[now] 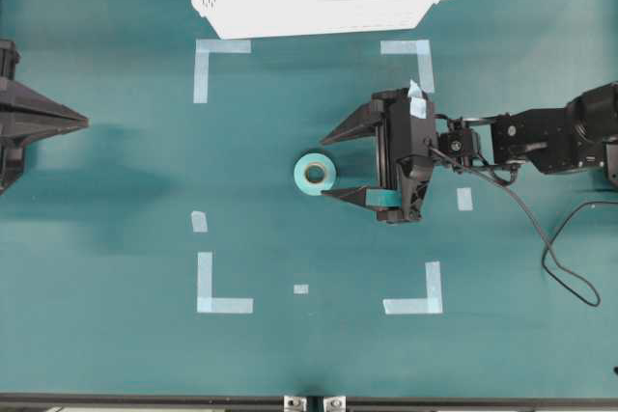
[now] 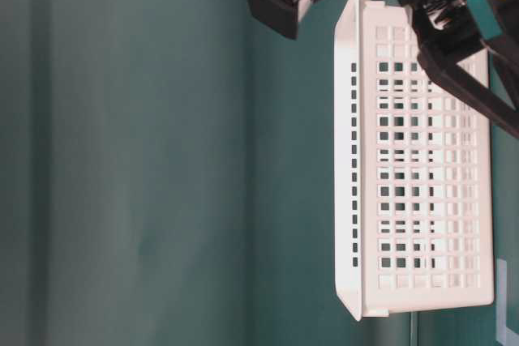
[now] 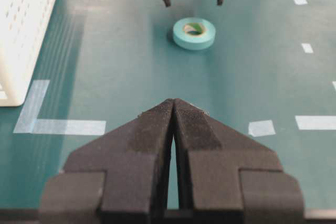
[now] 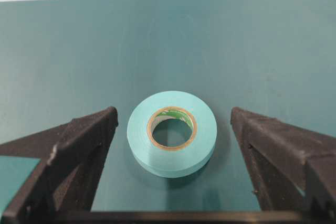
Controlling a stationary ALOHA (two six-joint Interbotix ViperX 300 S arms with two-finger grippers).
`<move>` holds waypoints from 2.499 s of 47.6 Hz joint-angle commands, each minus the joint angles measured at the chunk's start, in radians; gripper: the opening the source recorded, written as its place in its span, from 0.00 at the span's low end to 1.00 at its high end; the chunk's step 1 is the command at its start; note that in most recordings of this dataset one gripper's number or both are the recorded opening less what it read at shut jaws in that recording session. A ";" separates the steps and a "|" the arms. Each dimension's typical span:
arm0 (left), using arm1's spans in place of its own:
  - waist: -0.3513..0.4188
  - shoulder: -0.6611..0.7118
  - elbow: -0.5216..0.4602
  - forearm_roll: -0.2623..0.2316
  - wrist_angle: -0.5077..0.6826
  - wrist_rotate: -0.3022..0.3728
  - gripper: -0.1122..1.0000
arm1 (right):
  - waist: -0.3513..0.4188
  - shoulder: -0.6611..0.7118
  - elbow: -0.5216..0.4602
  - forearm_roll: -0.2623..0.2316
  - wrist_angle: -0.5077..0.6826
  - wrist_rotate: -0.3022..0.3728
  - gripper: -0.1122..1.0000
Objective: Put the tape in the middle into the white basket.
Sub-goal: 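Lower the right gripper around the tape roll and close on it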
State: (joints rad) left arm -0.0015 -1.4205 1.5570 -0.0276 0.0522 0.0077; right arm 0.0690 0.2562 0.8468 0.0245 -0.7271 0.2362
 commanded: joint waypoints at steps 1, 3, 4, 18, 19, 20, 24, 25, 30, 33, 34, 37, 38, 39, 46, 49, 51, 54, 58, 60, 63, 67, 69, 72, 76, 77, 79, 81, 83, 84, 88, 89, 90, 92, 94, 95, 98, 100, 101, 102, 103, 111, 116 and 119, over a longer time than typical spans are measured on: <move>0.000 0.008 -0.011 -0.002 -0.005 0.002 0.00 | 0.006 -0.003 -0.020 0.002 -0.006 0.005 0.99; 0.000 0.009 -0.011 -0.002 -0.005 0.002 0.00 | 0.006 0.002 -0.025 0.003 -0.006 0.011 0.99; 0.000 0.009 -0.012 -0.002 -0.005 0.002 0.00 | 0.006 0.005 -0.026 0.003 -0.006 0.012 0.99; 0.000 0.008 -0.012 -0.002 -0.005 0.002 0.00 | 0.014 0.044 -0.052 0.003 -0.005 0.021 0.99; 0.000 0.008 -0.012 0.000 -0.005 0.002 0.00 | 0.014 0.046 -0.054 0.003 -0.005 0.021 0.99; 0.000 0.008 -0.011 -0.002 -0.005 0.002 0.00 | 0.014 0.049 -0.054 0.003 -0.005 0.021 0.99; 0.000 0.008 -0.012 -0.002 -0.005 0.002 0.00 | 0.014 0.054 -0.057 0.003 -0.003 0.023 0.99; 0.000 0.008 -0.012 0.000 -0.005 0.002 0.00 | 0.014 0.055 -0.057 0.003 -0.003 0.023 0.99; 0.000 0.008 -0.012 -0.002 -0.005 0.002 0.00 | 0.014 0.060 -0.058 0.003 -0.003 0.023 0.99; 0.000 0.008 -0.012 0.000 -0.005 0.002 0.00 | 0.015 0.061 -0.058 0.003 -0.003 0.023 0.99; 0.000 0.009 -0.012 -0.002 -0.005 0.002 0.00 | 0.014 0.061 -0.058 0.003 -0.003 0.023 0.99; 0.000 0.008 -0.012 -0.002 -0.005 0.002 0.00 | 0.015 0.064 -0.058 0.006 -0.003 0.023 0.99; 0.002 0.009 -0.012 -0.002 -0.005 0.002 0.00 | 0.014 0.066 -0.060 0.008 -0.003 0.023 0.99; 0.000 0.009 -0.012 -0.002 -0.005 0.002 0.00 | 0.015 0.067 -0.060 0.012 -0.003 0.023 0.99; 0.000 0.009 -0.012 0.000 -0.005 0.002 0.00 | 0.014 0.078 -0.061 0.034 -0.003 0.023 0.99; 0.000 0.009 -0.011 -0.002 -0.005 0.002 0.00 | 0.014 0.083 -0.063 0.034 -0.003 0.023 0.99; 0.002 0.008 -0.012 -0.002 -0.005 0.002 0.00 | 0.014 0.086 -0.064 0.034 -0.003 0.023 0.99; 0.000 0.008 -0.012 -0.002 -0.005 0.002 0.00 | 0.014 0.089 -0.069 0.034 -0.003 0.023 0.99; 0.002 0.009 -0.011 -0.002 -0.005 0.002 0.00 | 0.014 0.095 -0.075 0.034 -0.002 0.023 0.99; 0.002 0.008 -0.012 0.000 -0.005 0.002 0.00 | 0.014 0.097 -0.078 0.035 0.000 0.023 0.99; 0.002 0.009 -0.012 -0.002 -0.005 0.002 0.00 | 0.015 0.103 -0.081 0.035 0.000 0.023 0.99; 0.002 0.008 -0.012 0.000 -0.005 0.002 0.00 | 0.014 0.109 -0.087 0.035 0.002 0.023 0.99; 0.000 0.008 -0.012 0.000 -0.005 0.002 0.00 | 0.015 0.110 -0.089 0.034 0.000 0.023 0.99; 0.002 0.008 -0.012 -0.002 -0.005 0.002 0.00 | 0.014 0.112 -0.091 0.035 0.000 0.023 0.99; 0.002 0.009 -0.012 0.000 -0.003 0.002 0.00 | 0.014 0.112 -0.092 0.035 0.000 0.023 0.99; 0.002 0.008 -0.012 -0.002 -0.005 0.002 0.00 | 0.014 0.112 -0.092 0.035 0.000 0.023 0.99; 0.002 0.008 -0.012 -0.002 -0.005 0.002 0.00 | 0.014 0.112 -0.091 0.034 0.002 0.023 0.99; 0.002 0.009 -0.012 0.000 -0.005 0.002 0.00 | 0.014 0.112 -0.092 0.035 0.008 0.023 0.99; 0.000 0.008 -0.012 -0.002 -0.005 0.002 0.00 | 0.015 0.110 -0.094 0.035 0.015 0.023 0.99; 0.000 0.008 -0.012 -0.002 -0.005 0.002 0.00 | 0.014 0.110 -0.095 0.035 0.021 0.023 0.99; 0.000 0.009 -0.012 0.000 -0.005 0.002 0.00 | 0.014 0.110 -0.100 0.035 0.038 0.023 0.98; 0.002 0.008 -0.012 -0.002 -0.005 0.002 0.00 | 0.014 0.109 -0.101 0.034 0.044 0.023 0.97; 0.002 0.008 -0.012 -0.002 -0.005 0.002 0.00 | 0.014 0.109 -0.103 0.034 0.049 0.023 0.96; 0.000 0.008 -0.012 0.000 -0.005 0.002 0.00 | 0.014 0.106 -0.104 0.034 0.058 0.021 0.93; 0.002 0.008 -0.012 0.000 -0.005 0.002 0.00 | 0.014 0.098 -0.106 0.031 0.067 0.021 0.87; 0.002 0.008 -0.012 -0.002 -0.005 0.002 0.00 | 0.014 0.097 -0.106 0.031 0.069 0.020 0.82; 0.002 0.008 -0.012 0.000 -0.005 0.002 0.00 | 0.015 0.086 -0.104 0.026 0.074 0.017 0.71; 0.000 0.008 -0.012 -0.002 -0.005 0.002 0.00 | 0.014 0.077 -0.101 0.021 0.075 0.015 0.71; 0.002 0.008 -0.012 -0.002 -0.005 0.002 0.00 | 0.014 0.074 -0.100 0.020 0.075 0.015 0.71; 0.002 0.008 -0.012 -0.002 -0.005 0.000 0.00 | 0.015 0.066 -0.098 0.017 0.075 0.015 0.71; 0.002 0.009 -0.012 -0.002 -0.003 0.002 0.00 | 0.014 0.063 -0.097 0.014 0.075 0.015 0.71; 0.000 0.009 -0.012 -0.002 -0.005 0.002 0.00 | 0.014 0.018 -0.087 -0.002 0.092 0.015 0.71; 0.002 0.008 -0.011 -0.002 -0.005 0.002 0.00 | 0.014 -0.020 -0.087 -0.006 0.135 0.015 0.71; 0.002 0.008 -0.012 -0.002 -0.005 0.002 0.00 | 0.015 -0.046 -0.086 -0.009 0.166 0.014 0.71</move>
State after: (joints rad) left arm -0.0015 -1.4205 1.5570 -0.0276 0.0522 0.0077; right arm 0.0798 0.2715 0.7655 0.0199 -0.5860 0.2531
